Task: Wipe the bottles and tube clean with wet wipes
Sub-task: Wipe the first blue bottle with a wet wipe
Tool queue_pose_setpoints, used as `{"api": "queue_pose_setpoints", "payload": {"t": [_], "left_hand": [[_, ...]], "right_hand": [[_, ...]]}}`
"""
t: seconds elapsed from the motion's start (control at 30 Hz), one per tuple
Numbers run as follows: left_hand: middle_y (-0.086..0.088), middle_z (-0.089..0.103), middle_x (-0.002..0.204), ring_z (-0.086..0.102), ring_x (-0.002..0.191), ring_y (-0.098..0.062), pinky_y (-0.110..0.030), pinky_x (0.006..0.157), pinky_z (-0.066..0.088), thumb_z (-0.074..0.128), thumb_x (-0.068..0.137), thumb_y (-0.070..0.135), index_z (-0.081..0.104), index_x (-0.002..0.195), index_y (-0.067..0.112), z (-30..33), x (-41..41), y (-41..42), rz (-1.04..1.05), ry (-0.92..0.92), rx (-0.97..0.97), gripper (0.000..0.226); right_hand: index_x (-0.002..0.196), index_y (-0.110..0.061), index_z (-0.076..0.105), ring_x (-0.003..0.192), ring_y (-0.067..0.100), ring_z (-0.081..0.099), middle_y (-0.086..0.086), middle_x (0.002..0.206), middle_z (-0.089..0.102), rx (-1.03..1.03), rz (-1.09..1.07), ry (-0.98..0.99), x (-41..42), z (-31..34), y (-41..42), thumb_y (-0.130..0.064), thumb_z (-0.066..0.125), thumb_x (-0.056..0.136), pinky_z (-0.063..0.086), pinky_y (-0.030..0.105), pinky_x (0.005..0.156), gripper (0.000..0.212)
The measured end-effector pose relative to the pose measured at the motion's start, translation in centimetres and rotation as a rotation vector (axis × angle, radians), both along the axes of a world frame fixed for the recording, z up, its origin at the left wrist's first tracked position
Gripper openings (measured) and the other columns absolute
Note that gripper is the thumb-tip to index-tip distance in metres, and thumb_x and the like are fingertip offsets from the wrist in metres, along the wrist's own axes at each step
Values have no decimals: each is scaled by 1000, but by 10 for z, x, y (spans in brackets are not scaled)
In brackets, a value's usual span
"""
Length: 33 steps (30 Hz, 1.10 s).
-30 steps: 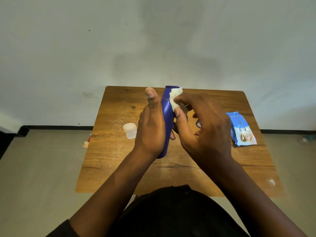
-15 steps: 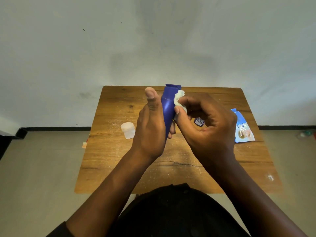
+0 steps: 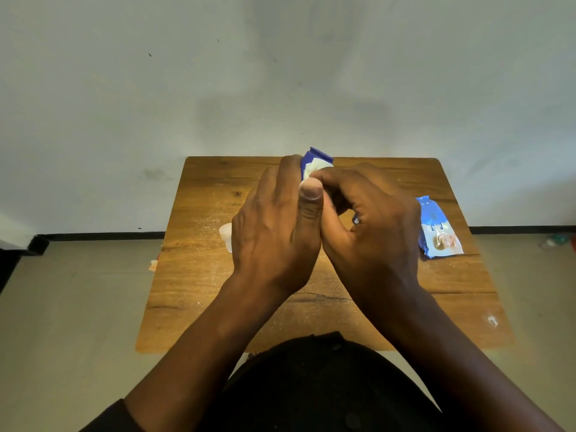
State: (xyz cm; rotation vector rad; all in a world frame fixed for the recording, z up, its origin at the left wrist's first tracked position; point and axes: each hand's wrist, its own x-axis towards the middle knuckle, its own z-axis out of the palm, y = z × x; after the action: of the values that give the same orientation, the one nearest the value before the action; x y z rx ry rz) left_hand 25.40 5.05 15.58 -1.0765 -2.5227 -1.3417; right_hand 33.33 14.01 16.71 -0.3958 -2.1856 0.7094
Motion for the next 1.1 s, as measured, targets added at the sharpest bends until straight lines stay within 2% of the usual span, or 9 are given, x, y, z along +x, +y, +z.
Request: {"api": "queue_pose_setpoints", "payload": {"t": [0.13, 0.27, 0.33, 0.47, 0.57, 0.67, 0.77, 0.93, 1.1], "left_hand": [[10, 57, 104, 57, 88, -9, -34, 71, 48, -12, 87, 79, 51, 124, 28, -3, -1, 1, 16, -65, -34, 89], [12, 59, 83, 61, 78, -6, -38, 68, 52, -11, 82, 87, 56, 104, 29, -7, -1, 1, 11, -230, 35, 91], [5, 62, 74, 65, 75, -14, -48, 72, 55, -7, 79, 91, 58, 96, 26, -6, 0, 2, -22, -368, 116, 93], [-20, 66, 85, 68, 86, -38, -62, 84, 53, 5, 71, 100, 61, 106, 25, -2, 3, 3, -131, -566, 250, 100], [-28, 65, 95, 66, 93, -47, -66, 91, 52, 15, 68, 103, 62, 114, 21, 1, 5, 5, -181, -679, 300, 105], [-20, 70, 103, 70, 96, -39, -53, 88, 58, 14, 71, 97, 61, 125, 18, 6, 2, 4, -190, -753, 316, 106], [-34, 63, 98, 60, 91, -57, -47, 75, 53, 3, 81, 78, 63, 119, 15, 12, 2, 2, -236, -828, 314, 95], [-40, 62, 97, 62, 80, -45, -36, 64, 54, -2, 88, 69, 67, 114, 21, 12, 2, 2, -328, -939, 310, 88], [-21, 62, 90, 56, 72, -35, -30, 58, 53, 8, 82, 74, 71, 103, 27, 8, 1, 1, -422, -1059, 397, 82]], "right_hand": [[103, -12, 76, 79, 16, 61, 3, 92, 71, 46, 11, -76, -7, 1, 0, -22, 63, 103, 49, 34, 68, 16], [101, -12, 74, 80, 16, 60, 2, 92, 69, 46, 29, -74, -8, 0, 0, -15, 68, 100, 46, 30, 69, 7], [101, -10, 74, 84, 14, 60, 2, 95, 69, 52, 29, -44, -6, -1, -1, -11, 69, 98, 45, 25, 71, 5], [108, -11, 74, 93, 4, 59, 1, 103, 73, 28, 16, -23, 1, -2, -1, -13, 71, 98, 43, 10, 77, 11], [108, -10, 74, 95, 6, 63, 1, 102, 74, -2, 2, 16, 6, -4, -1, -12, 71, 97, 52, 18, 76, 12], [107, -9, 74, 94, 11, 68, 1, 101, 74, -43, 11, 60, 9, -3, 0, -10, 70, 96, 58, 32, 73, 12], [105, -9, 74, 93, 13, 69, 0, 99, 74, -59, 19, 77, 13, -1, 2, -9, 70, 94, 58, 36, 73, 12], [104, -10, 76, 91, 10, 68, -1, 98, 75, -21, -10, 83, 22, 2, 2, -9, 72, 93, 56, 31, 73, 12], [99, -8, 75, 79, 6, 65, -1, 89, 72, -68, -16, 98, 26, 3, 8, -2, 71, 93, 54, 22, 68, 9]]}}
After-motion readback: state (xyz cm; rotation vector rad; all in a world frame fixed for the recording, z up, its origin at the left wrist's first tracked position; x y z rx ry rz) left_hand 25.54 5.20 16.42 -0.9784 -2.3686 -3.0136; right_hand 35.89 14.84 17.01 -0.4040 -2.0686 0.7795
